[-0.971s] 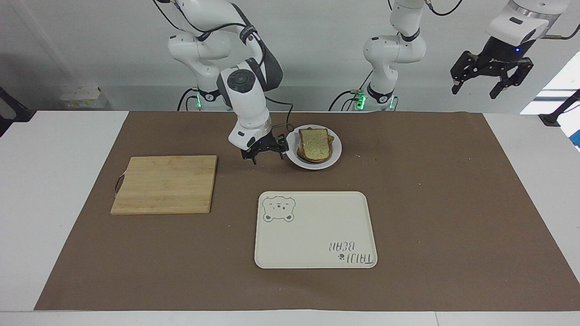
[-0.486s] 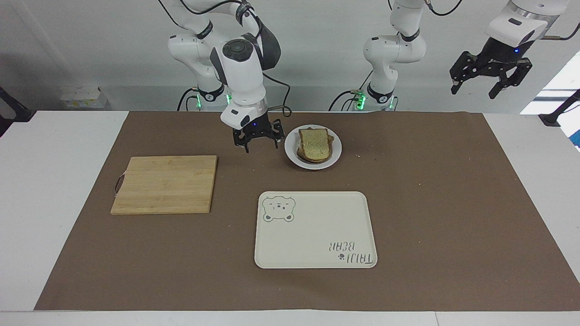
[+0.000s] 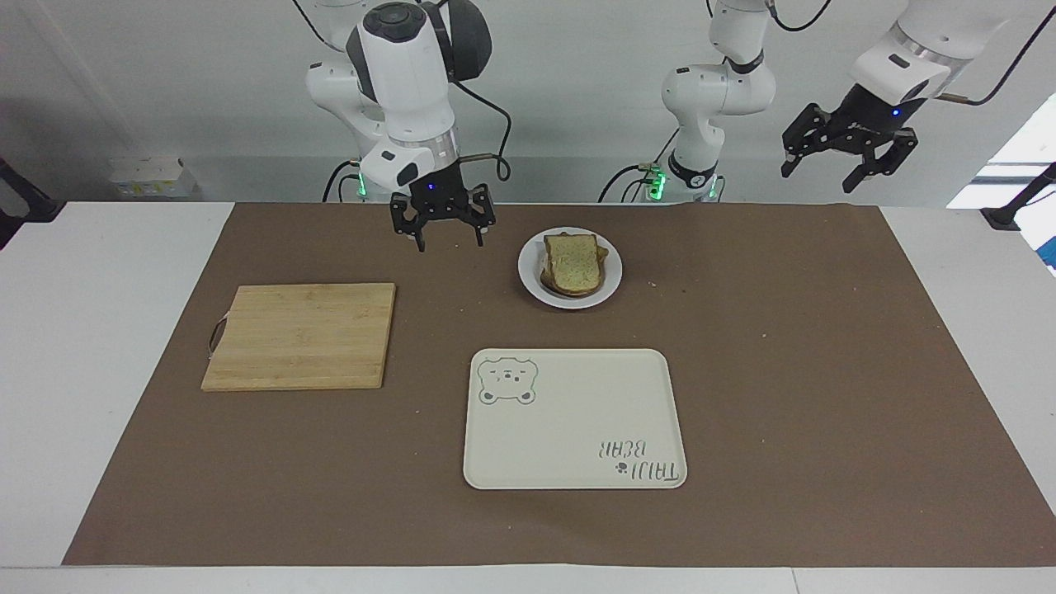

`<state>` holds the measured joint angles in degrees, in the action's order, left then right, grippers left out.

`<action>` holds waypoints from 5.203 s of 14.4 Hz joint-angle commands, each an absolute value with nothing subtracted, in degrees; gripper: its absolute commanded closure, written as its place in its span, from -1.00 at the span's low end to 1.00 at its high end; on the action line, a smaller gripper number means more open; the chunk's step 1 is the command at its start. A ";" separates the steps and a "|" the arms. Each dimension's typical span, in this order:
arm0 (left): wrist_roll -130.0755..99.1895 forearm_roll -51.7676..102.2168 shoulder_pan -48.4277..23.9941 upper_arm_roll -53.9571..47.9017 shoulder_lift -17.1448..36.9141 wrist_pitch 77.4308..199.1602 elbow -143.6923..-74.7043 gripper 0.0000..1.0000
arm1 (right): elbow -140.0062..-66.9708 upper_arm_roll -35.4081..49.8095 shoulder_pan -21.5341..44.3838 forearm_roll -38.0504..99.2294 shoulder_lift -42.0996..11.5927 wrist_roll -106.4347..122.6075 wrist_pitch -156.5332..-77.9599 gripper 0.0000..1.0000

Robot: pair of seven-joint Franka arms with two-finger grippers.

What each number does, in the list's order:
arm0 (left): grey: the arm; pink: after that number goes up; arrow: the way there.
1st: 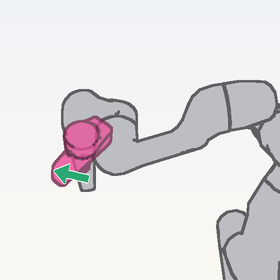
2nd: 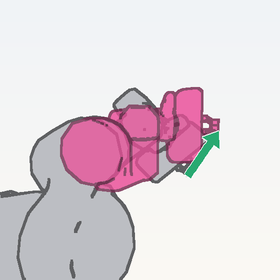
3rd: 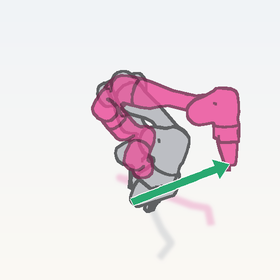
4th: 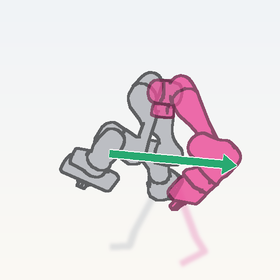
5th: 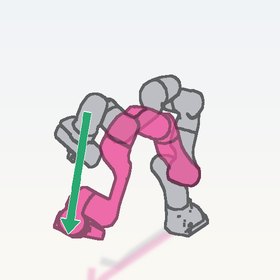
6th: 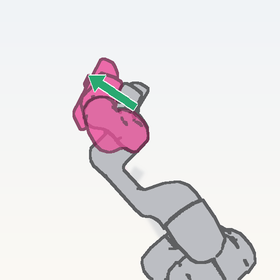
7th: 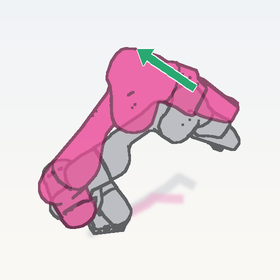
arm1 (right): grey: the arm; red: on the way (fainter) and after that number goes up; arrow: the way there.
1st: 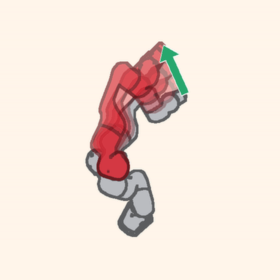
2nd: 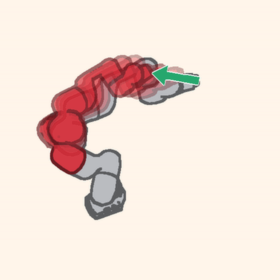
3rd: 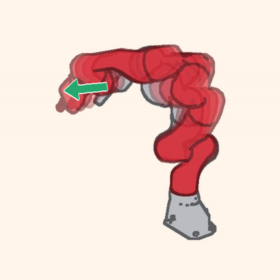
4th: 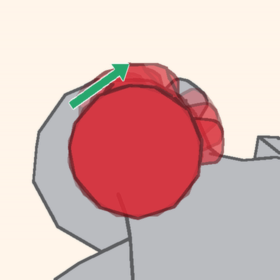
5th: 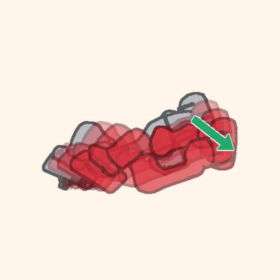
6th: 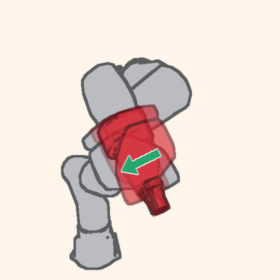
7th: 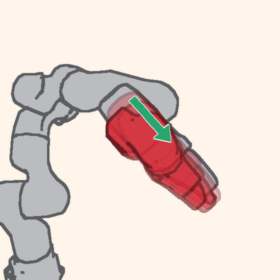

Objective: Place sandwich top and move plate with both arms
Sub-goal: 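Withdraw the right gripper while the left gripper reaches toward the plate, then hook the left gripper against the plate rim nearest it, then push the plate with the left gripper onto the bear tray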

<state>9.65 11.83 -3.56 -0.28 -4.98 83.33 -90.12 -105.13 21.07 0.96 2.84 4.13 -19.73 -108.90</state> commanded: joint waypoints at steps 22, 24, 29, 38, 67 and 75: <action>47.36 59.40 -4.31 -0.09 -7.74 110.83 -140.97 -1.00 | -97.91 -2.19 0.26 1.41 10.55 -15.49 -90.36 -1.00; 49.82 61.16 -5.01 -0.09 -6.69 113.53 -142.72 -1.00 | -98.00 -3.77 0.18 1.23 10.90 -11.62 -89.65 -1.00; 52.98 67.22 -5.10 -0.09 -3.26 114.61 -144.22 -0.76 | -99.66 -4.66 -0.53 1.14 10.90 -1.69 -89.82 -1.00; 67.67 81.12 -7.20 -0.09 2.11 115.31 -149.15 -0.43 | -96.68 -4.48 -0.35 -1.67 7.03 3.26 -90.79 -1.00; 66.36 89.47 -12.22 0.18 1.23 118.56 -149.60 1.00 | -84.89 -3.96 2.19 -0.79 -1.41 -0.79 -82.34 -1.00; 50.30 86.50 -10.90 0.18 9.74 118.13 -128.18 1.00 | -87.19 -3.96 2.29 -0.88 -0.09 -0.97 -83.94 -1.00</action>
